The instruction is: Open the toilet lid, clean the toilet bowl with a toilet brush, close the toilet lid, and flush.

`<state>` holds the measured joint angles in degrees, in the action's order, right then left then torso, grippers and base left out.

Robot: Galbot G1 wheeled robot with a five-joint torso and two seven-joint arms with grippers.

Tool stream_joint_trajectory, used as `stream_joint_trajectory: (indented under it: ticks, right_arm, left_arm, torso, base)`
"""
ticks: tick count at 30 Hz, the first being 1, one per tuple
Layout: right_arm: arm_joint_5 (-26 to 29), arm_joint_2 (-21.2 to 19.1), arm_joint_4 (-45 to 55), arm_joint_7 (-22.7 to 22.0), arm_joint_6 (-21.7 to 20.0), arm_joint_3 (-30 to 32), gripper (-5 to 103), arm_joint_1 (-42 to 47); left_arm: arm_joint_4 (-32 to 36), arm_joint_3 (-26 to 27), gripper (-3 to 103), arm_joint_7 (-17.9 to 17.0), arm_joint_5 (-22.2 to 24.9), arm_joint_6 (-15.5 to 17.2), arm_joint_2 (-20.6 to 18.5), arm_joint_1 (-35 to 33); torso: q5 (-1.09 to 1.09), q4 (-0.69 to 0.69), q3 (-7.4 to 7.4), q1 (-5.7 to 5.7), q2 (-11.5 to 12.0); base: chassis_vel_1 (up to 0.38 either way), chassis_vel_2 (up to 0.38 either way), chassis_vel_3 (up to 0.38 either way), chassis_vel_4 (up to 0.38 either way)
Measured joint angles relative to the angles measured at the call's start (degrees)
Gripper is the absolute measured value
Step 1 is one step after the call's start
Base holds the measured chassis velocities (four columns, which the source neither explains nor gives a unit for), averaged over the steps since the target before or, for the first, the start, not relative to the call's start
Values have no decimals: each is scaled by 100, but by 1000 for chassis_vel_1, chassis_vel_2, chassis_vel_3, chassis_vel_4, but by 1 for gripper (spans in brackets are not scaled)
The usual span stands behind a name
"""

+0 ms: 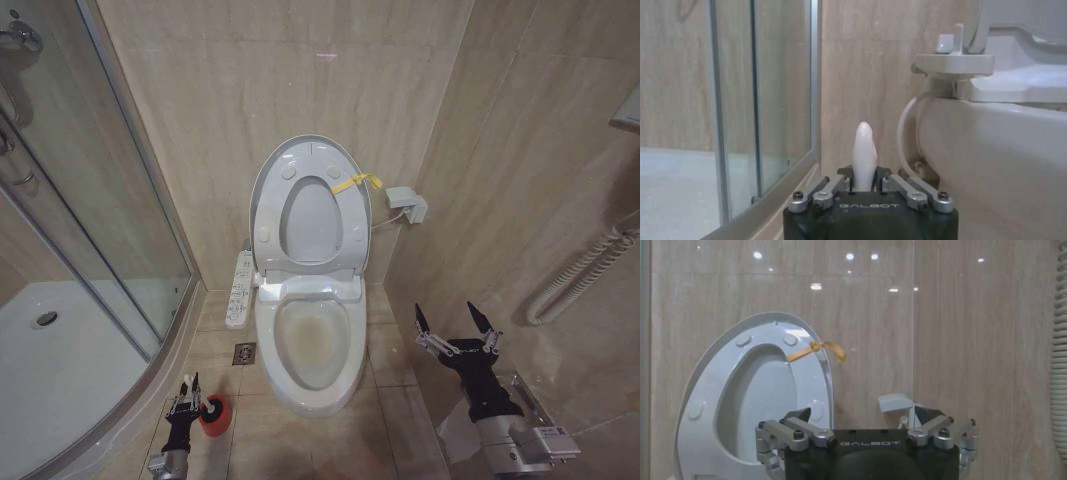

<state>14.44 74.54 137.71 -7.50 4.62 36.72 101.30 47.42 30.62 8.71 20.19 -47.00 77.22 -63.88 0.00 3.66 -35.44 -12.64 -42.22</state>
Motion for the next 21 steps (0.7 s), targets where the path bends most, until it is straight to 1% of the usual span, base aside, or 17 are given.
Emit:
stream_joint_trajectory:
  ticks: [2, 7, 8, 15, 16, 17, 18, 21]
  right_arm:
    - [0, 0, 0, 0, 0, 0, 100, 0]
    - [0, 0, 0, 0, 0, 0, 100, 0]
    - [0, 0, 0, 0, 0, 0, 100, 0]
    - [0, 0, 0, 0, 0, 0, 100, 0]
    - [0, 0, 0, 0, 0, 0, 100, 0]
    - [0, 0, 0, 0, 0, 0, 100, 0]
    - [0, 0, 0, 0, 0, 0, 100, 0]
    - [0, 0, 0, 0, 0, 0, 100, 0]
  left_arm:
    - [31, 6, 23, -8, -20, 0, -5, -42]
    - [129, 44, 23, -10, -93, 6, -15, -151]
    - [170, 69, 50, -10, -125, 7, -18, -174]
    - [509, 148, 50, -12, -218, 11, -21, -404]
    - [554, 154, 77, -12, -221, 12, -21, -432]
    - [717, 168, 77, -26, -230, 15, -21, -513]
    - [717, 168, 77, -26, -230, 15, -21, -513]
    - [1223, 190, 77, -156, -340, 23, -9, -735]
  torso:
    - [1, 0, 0, 0, 0]
    - [0, 0, 0, 0, 0]
    - [0, 0, 0, 0, 0]
    - [0, 0, 0, 0, 0]
    - [0, 0, 0, 0, 0]
    - [0, 0, 0, 0, 0]
    - [0, 0, 0, 0, 0]
    - [0, 2, 0, 0, 0]
  base:
    - [0, 0, 0, 0]
    - [0, 0, 0, 0]
    - [0, 0, 0, 0]
    - [0, 0, 0, 0]
    - [0, 0, 0, 0]
    - [0, 0, 0, 0]
    - [0, 0, 0, 0]
    - [0, 0, 0, 0]
